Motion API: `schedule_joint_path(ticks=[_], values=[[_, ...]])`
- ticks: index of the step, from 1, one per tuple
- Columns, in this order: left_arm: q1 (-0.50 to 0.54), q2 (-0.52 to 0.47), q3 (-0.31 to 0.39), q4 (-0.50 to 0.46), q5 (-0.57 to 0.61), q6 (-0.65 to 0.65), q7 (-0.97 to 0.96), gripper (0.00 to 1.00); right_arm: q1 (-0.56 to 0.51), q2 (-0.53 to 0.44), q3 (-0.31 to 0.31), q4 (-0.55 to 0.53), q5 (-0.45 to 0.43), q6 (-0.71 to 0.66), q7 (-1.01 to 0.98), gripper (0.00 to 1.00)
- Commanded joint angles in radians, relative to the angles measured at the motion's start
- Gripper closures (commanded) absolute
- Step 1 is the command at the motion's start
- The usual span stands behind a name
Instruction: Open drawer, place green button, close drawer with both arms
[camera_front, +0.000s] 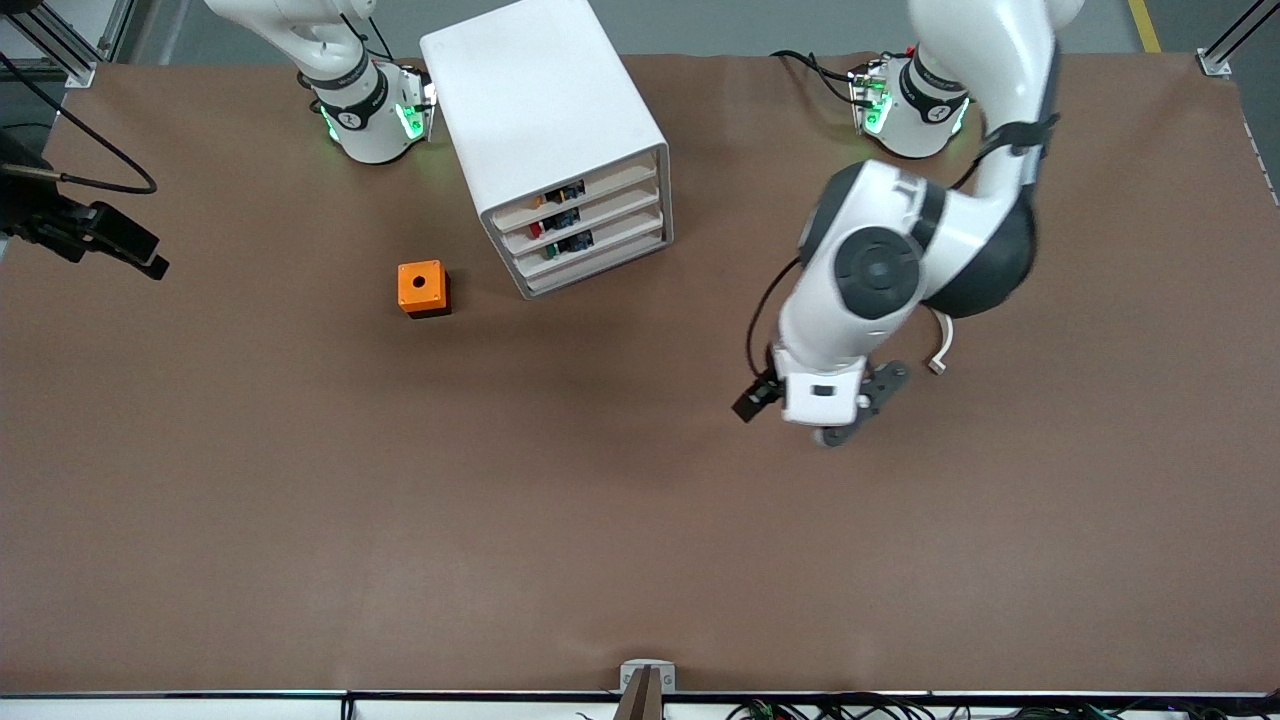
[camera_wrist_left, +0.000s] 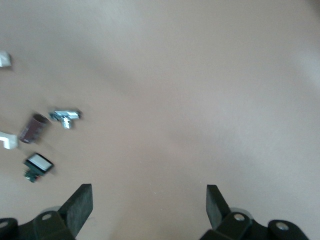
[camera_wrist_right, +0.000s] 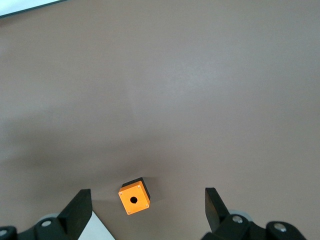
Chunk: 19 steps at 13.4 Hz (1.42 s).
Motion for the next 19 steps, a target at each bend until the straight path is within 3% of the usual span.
schedule_joint_path(ticks=[1,6,13,15,19], values=[[0.076,-0.11,-0.008,-0.028,0.029,-0.073,0.069,0.0,-0.012,-0.015,0.01,-0.012,-0.015,0.013,-0.012,0.0],[0.211,-0.241,-0.014,-0.028,0.105,-0.172,0.259,0.0,-0.013,-0.02,0.007,-0.014,-0.007,0.013,-0.012,0.0],[0.297,-0.329,-0.014,-0.027,0.152,-0.278,0.487,0.0,-0.013,-0.023,0.007,-0.011,-0.004,0.017,-0.012,0.0],[0.348,-0.332,-0.043,-0.025,0.154,-0.311,0.529,0.0,-0.013,-0.023,0.007,-0.011,-0.004,0.019,-0.012,0.0],[0.504,-0.362,-0.167,-0.028,0.154,-0.33,0.615,0.0,-0.015,-0.023,0.005,-0.011,-0.004,0.016,-0.012,0.0]])
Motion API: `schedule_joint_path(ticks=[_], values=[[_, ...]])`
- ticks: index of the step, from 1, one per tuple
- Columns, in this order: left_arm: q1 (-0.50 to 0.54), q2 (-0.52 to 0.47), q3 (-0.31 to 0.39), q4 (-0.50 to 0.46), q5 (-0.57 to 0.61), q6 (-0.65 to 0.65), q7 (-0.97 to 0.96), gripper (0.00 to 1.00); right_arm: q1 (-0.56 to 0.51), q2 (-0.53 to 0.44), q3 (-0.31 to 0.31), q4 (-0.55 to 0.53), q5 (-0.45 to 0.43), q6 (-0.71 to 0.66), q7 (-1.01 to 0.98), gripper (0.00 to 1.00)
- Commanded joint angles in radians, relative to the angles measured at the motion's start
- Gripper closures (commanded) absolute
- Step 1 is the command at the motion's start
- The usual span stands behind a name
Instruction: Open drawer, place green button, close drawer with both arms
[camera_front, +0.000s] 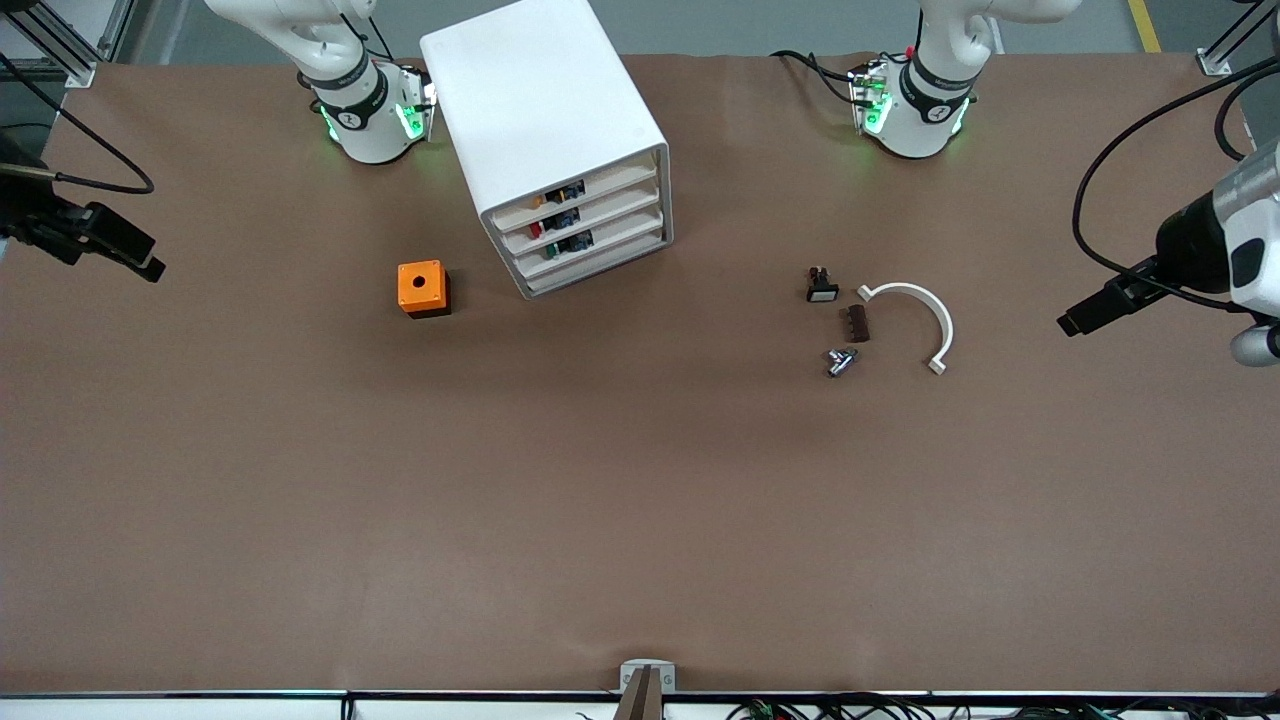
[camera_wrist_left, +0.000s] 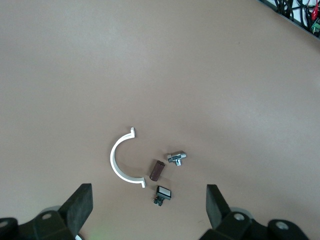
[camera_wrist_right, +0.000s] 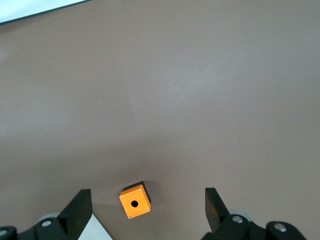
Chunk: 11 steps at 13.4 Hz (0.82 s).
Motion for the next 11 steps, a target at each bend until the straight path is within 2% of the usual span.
schedule_joint_path(ticks=[1,3,6,11], values=[[0.084,-0.044,-0.067,-0.021,0.022,-0.027,0.089,0.0,-0.015,-0.021,0.007,-0.011,-0.004,0.002,-0.012,0.0],[0.129,-0.052,-0.074,-0.021,0.022,-0.039,0.192,0.0,-0.016,-0.021,0.007,-0.011,-0.004,0.002,-0.013,0.0],[0.218,-0.071,-0.126,-0.022,0.031,-0.044,0.298,0.0,-0.018,-0.021,0.004,-0.011,-0.004,0.0,-0.013,0.0],[0.289,-0.113,-0.189,-0.042,0.065,-0.064,0.373,0.0,-0.019,-0.021,0.004,-0.011,-0.003,-0.005,-0.022,0.0]])
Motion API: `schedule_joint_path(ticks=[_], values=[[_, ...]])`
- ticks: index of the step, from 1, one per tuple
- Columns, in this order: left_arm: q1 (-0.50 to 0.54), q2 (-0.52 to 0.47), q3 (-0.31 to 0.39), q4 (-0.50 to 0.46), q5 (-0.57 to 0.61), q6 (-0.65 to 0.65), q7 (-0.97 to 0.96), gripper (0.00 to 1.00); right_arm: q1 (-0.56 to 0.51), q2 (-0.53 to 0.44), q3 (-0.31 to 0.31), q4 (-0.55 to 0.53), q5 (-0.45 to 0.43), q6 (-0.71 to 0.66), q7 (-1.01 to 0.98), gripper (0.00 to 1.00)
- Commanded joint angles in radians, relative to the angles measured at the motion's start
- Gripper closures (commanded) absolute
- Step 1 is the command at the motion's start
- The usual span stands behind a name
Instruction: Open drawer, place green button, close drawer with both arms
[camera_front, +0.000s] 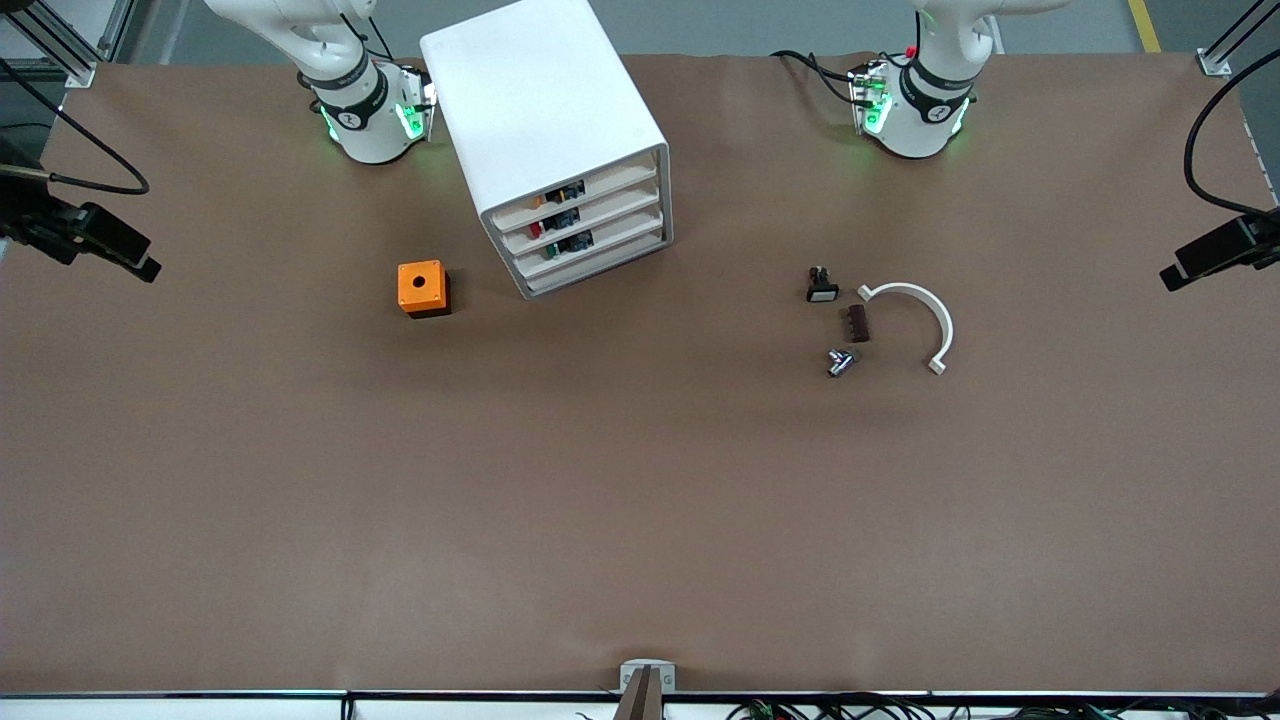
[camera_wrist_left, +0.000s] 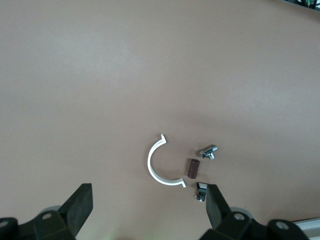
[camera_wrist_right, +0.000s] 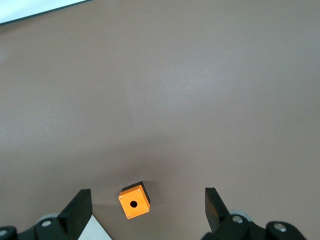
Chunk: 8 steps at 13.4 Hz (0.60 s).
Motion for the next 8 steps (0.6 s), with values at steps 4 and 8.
schedule_joint_path(ticks=[4,8], values=[[0.044,-0.08,-0.049,-0.091,0.024,-0.007,0.03,0.0,-0.021,-0.021,0.009,-0.014,-0.003,-0.01,-0.02,0.0],[0.035,-0.136,-0.053,-0.169,0.021,-0.001,0.031,0.0,-0.034,-0.021,0.009,-0.014,-0.003,-0.004,-0.019,0.0]])
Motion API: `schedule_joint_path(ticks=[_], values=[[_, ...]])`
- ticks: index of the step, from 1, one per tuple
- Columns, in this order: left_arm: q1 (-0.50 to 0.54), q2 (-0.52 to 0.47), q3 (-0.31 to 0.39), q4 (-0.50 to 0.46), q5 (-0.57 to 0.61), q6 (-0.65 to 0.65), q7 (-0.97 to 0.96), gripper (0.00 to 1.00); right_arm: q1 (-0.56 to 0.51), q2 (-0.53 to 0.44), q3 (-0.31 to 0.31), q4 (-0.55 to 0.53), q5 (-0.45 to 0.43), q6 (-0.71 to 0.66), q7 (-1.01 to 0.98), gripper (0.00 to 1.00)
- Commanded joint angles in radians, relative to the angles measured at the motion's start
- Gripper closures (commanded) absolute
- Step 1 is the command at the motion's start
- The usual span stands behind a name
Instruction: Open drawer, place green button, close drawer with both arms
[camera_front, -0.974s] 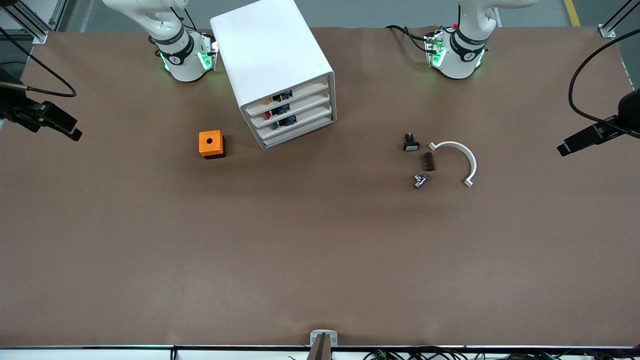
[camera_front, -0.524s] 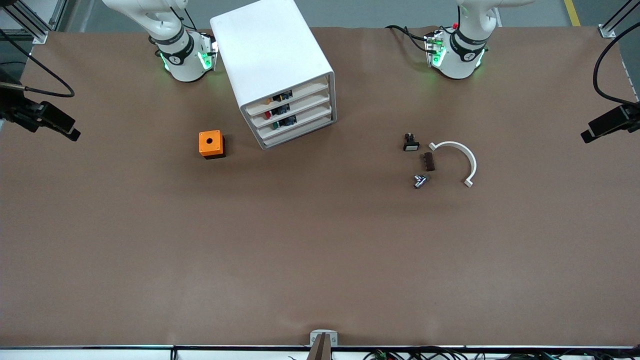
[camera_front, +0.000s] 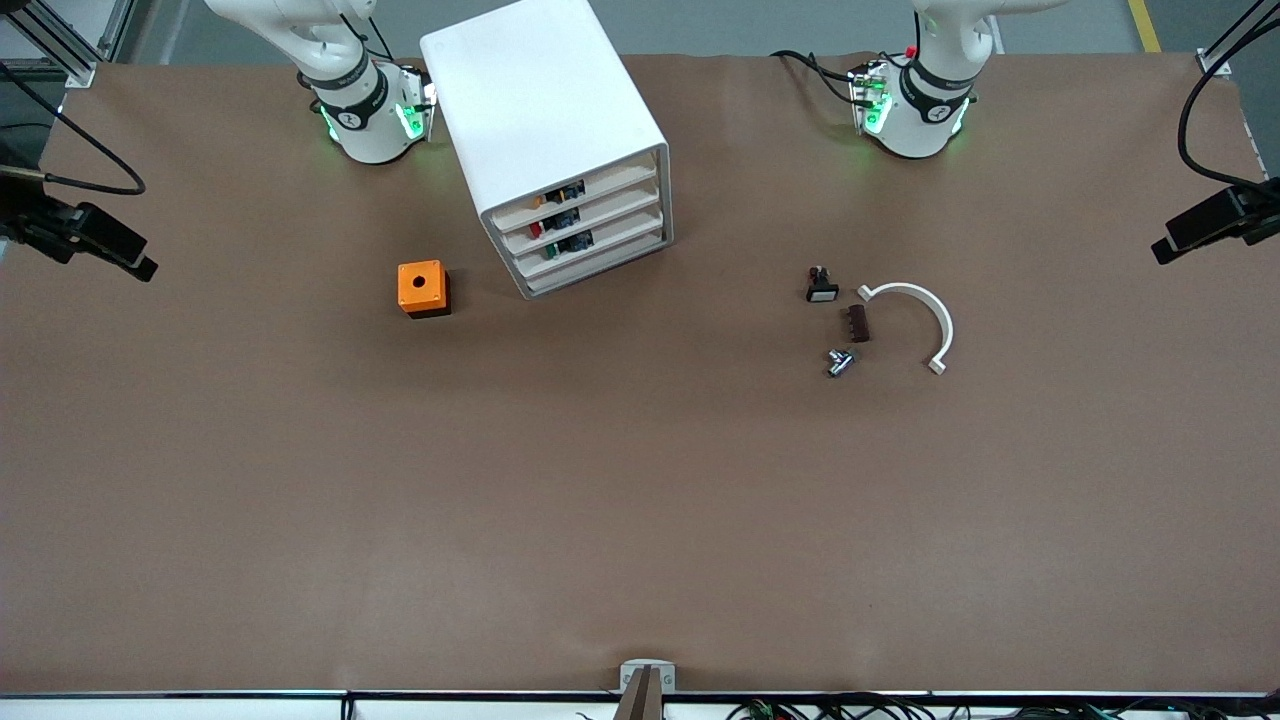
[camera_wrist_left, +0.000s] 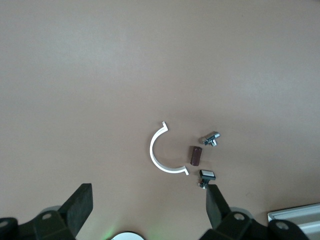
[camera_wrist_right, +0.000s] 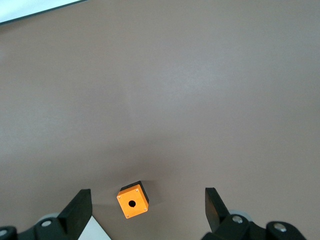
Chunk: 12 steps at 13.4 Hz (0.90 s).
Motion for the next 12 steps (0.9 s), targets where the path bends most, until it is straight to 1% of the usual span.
schedule_joint_path(ticks=[1,4,5,7,8,11,12], values=[[0.004,-0.077,-0.012,-0.095,0.019,0.007,0.031,0.0,-0.032,-0.018,0.011,-0.015,-0.003,0.001,-0.018,0.0],[-0.02,-0.132,-0.006,-0.156,0.022,0.01,0.069,0.0,-0.041,-0.015,0.011,-0.017,-0.003,0.006,-0.018,0.0],[-0.046,-0.147,-0.003,-0.17,0.039,0.01,0.069,0.0,-0.041,-0.015,0.011,-0.018,-0.003,0.007,-0.018,0.0],[-0.057,-0.161,-0.007,-0.181,0.05,0.017,0.069,0.0,-0.041,-0.016,0.011,-0.018,-0.001,0.001,-0.016,0.0],[-0.057,-0.169,-0.007,-0.194,0.05,0.03,0.078,0.0,-0.041,-0.018,0.011,-0.018,-0.001,-0.002,-0.016,0.0],[-0.069,-0.226,-0.003,-0.285,0.05,0.114,0.091,0.0,-0.041,-0.016,0.011,-0.018,0.0,0.001,-0.016,0.0],[-0.071,-0.224,-0.003,-0.28,0.05,0.114,0.091,0.0,-0.041,-0.016,0.011,-0.018,0.001,-0.001,-0.016,0.0]])
